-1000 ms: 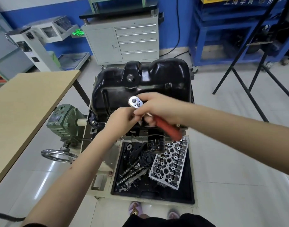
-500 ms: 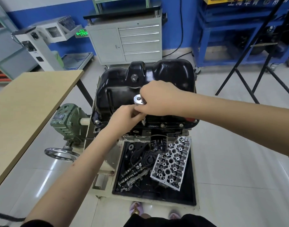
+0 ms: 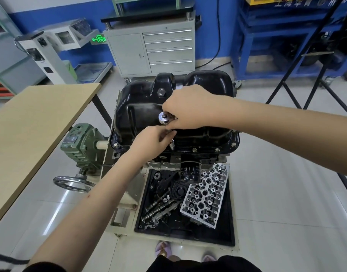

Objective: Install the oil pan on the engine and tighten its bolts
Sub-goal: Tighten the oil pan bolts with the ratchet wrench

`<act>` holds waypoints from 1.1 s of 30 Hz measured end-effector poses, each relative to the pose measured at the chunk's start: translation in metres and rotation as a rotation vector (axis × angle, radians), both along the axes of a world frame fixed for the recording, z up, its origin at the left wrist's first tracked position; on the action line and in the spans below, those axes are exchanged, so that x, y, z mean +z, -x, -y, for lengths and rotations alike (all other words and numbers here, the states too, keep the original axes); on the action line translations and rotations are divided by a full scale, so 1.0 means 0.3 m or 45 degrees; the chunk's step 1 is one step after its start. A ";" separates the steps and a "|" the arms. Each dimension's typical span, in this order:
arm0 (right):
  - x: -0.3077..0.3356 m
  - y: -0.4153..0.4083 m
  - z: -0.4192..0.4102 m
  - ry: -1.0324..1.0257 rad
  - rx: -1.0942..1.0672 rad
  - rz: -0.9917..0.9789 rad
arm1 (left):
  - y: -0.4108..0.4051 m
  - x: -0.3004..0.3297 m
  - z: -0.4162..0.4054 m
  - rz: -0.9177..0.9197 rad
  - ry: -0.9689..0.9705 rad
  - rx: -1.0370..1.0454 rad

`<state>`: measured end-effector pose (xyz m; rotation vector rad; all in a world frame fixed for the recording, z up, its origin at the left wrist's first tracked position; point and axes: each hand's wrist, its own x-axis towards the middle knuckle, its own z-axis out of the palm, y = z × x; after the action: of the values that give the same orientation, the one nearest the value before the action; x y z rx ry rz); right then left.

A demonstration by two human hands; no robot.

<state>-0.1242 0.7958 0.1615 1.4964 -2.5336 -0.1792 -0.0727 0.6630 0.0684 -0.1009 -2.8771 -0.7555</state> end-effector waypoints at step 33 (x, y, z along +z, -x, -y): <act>-0.114 -0.083 -0.144 0.914 -0.513 2.466 | 0.124 0.098 -0.106 -0.193 -1.194 0.280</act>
<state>-0.0994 0.8391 0.1273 0.6154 -2.9043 2.9433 -0.1098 0.6948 0.0977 0.2558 -2.0701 -1.8213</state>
